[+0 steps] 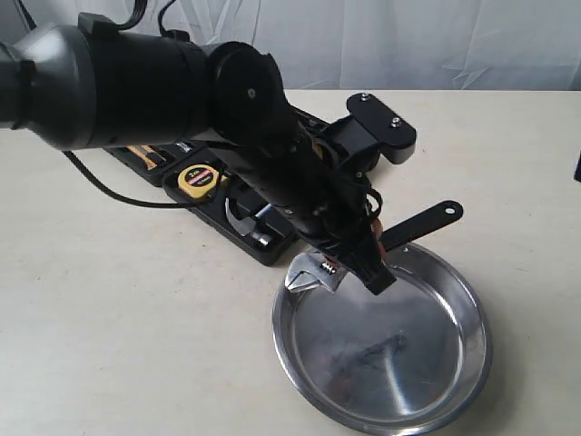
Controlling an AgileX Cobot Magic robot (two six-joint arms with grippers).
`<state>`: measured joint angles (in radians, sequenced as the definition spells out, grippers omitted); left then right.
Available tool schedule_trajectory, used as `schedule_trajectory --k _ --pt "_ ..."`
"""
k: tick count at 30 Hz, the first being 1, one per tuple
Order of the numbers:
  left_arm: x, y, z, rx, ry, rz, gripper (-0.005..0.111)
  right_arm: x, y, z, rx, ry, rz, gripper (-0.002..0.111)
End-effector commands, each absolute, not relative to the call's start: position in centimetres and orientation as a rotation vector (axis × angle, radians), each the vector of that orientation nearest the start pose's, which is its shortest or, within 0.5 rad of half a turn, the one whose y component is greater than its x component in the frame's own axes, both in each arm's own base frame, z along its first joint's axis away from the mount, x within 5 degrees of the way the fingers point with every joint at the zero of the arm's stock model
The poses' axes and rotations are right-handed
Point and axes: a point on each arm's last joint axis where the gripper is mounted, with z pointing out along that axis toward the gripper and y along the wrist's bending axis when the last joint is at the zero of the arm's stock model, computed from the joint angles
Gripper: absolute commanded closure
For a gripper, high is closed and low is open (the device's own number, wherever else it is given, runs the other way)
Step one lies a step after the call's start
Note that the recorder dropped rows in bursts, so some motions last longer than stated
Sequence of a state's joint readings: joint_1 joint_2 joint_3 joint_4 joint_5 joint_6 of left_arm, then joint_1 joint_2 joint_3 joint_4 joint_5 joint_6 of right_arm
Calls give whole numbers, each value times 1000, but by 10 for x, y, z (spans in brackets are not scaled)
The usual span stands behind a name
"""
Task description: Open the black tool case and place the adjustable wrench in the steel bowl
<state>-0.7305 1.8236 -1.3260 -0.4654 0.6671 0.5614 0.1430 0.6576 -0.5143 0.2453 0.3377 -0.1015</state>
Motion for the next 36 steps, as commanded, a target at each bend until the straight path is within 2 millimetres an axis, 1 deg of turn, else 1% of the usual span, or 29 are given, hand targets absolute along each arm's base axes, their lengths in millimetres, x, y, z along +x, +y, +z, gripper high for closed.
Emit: schedule_trajectory --k 1,2,3,6,10,11,12,13,15,18,19,22,26,29,31,33,36 --pt "272 -288 235 1231 2289 -576 107 115 14 314 5 1848 159 109" --pt "273 -288 233 1233 2295 -575 107 110 10 317 12 1820 117 109" --pt "273 -288 232 1232 2297 -573 107 105 6 323 58 1785 112 109" --pt "275 -290 223 1235 2320 -574 107 85 -11 342 173 1687 -17 109" --pt "278 -293 209 1228 2351 -573 107 51 -41 366 423 1555 -226 109" --pt "280 -295 202 1217 2365 -576 107 35 -52 374 506 1520 -329 109" --pt "280 -296 199 1217 2369 -578 107 29 -56 377 538 1508 -364 109" --pt "281 -296 193 1219 2384 -579 107 17 -62 382 587 1484 -402 109" --pt "281 -298 188 1218 2397 -588 107 9 -66 384 613 1470 -437 109" --pt "283 -299 176 1220 2426 -587 107 7 -66 384 616 1476 -448 109" --pt "282 -300 169 1221 2454 -597 107 7 -67 383 618 1480 -455 109" --pt "278 -304 157 1252 2484 -598 107 6 -67 383 620 1489 -464 109" --pt "273 -309 155 1278 2480 -596 107 6 -67 382 625 1497 -467 109" --pt "273 -309 155 1276 2482 -596 106 6 -67 382 625 1497 -467 109" --pt "273 -309 154 1279 2487 -600 101 6 -67 382 624 1501 -469 109" --pt "272 -309 154 1282 2496 -605 92 6 -67 381 624 1502 -465 109" --pt "271 -308 154 1283 2505 -610 71 6 -67 381 624 1502 -465 109"
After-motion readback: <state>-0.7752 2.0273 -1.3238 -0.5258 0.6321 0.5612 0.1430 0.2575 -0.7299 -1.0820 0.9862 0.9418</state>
